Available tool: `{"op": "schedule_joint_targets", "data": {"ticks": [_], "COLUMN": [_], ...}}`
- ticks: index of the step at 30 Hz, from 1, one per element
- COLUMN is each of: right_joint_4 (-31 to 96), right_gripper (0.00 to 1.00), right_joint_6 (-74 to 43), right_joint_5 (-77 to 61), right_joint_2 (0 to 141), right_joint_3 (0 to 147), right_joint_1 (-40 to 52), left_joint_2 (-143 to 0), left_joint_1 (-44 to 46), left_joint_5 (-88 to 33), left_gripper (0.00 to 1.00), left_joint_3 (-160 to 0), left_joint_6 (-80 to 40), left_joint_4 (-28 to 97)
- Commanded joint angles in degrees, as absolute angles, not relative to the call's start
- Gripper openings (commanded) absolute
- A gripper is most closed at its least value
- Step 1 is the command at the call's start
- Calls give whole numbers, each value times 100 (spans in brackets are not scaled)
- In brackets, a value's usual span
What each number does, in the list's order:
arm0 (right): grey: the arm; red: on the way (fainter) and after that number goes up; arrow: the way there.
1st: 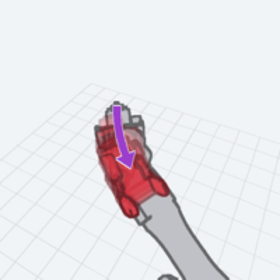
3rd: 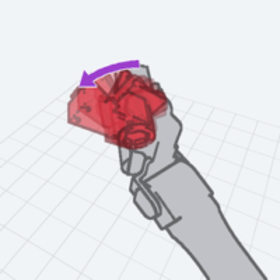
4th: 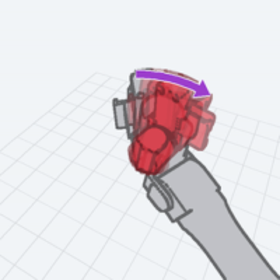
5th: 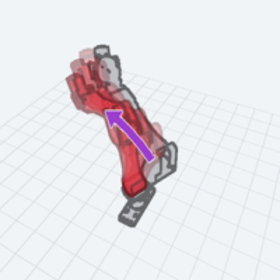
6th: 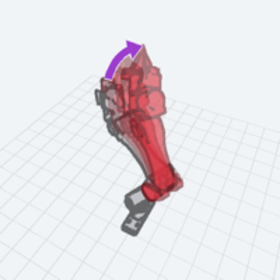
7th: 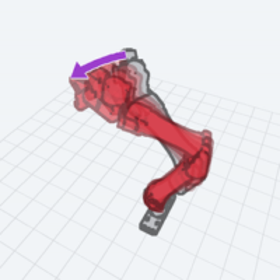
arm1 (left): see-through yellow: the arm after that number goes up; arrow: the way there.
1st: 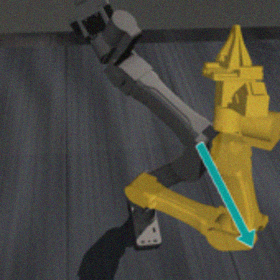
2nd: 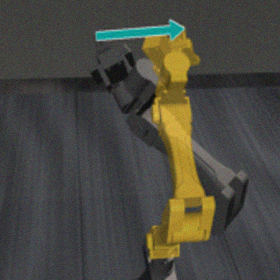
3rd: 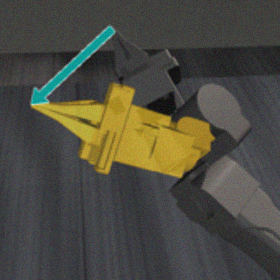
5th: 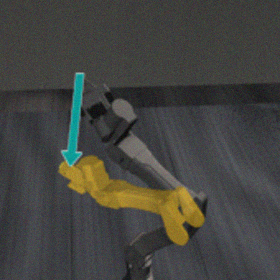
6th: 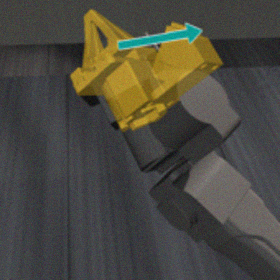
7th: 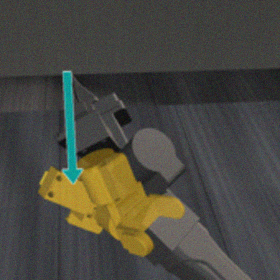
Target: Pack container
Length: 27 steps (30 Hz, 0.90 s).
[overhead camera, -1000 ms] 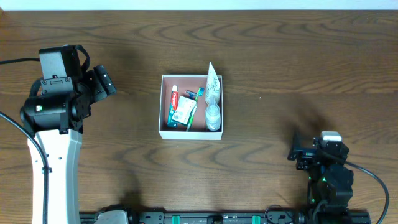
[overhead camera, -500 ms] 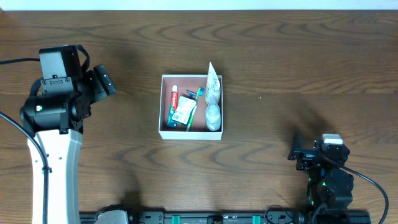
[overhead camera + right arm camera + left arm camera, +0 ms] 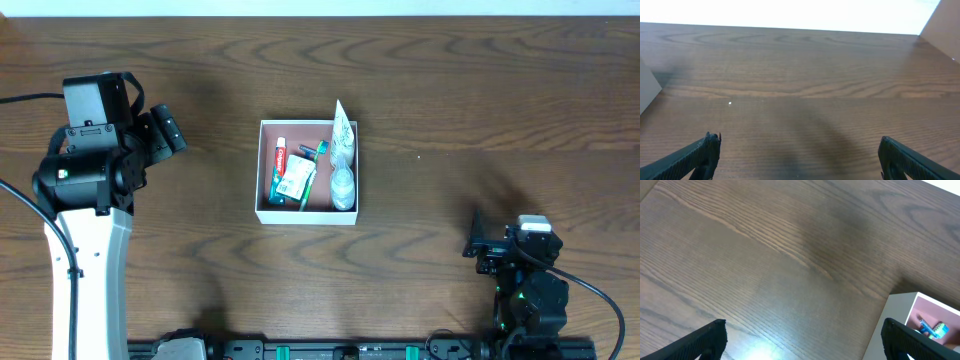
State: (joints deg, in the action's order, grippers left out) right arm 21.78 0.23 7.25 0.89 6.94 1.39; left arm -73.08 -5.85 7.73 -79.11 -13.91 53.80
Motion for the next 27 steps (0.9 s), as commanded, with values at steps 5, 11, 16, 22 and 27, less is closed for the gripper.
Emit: {"op": "schedule_joint_targets", "data": {"ticks": [5,11,16,22,27], "right_joint_4": [2165,2165,2165,2165,2165], "right_gripper": [99,99,99,99,99], "right_joint_6": [-80,-80,-80,-80,-80], "right_joint_5": [703,703,703,703,703], "right_joint_2": [34,34,34,34,34], "right_joint_3": [646,646,646,646,646], "right_joint_1": [104,104,104,104,104], "left_joint_2": [-7135,-6578,-5662,-4235,-3164], "left_joint_1": [-567,-607,-609,-609,-604], "left_joint_5": [823,1085,1098,934,720], "left_gripper": [98,98,98,98,98], "left_joint_3": [-7972,-7524,-6132,-3736,-2552], "left_joint_6": [-1420,-1264,-1249,-1258,-1251], "left_joint_4": [5400,5398,4359,2731,2609]}}
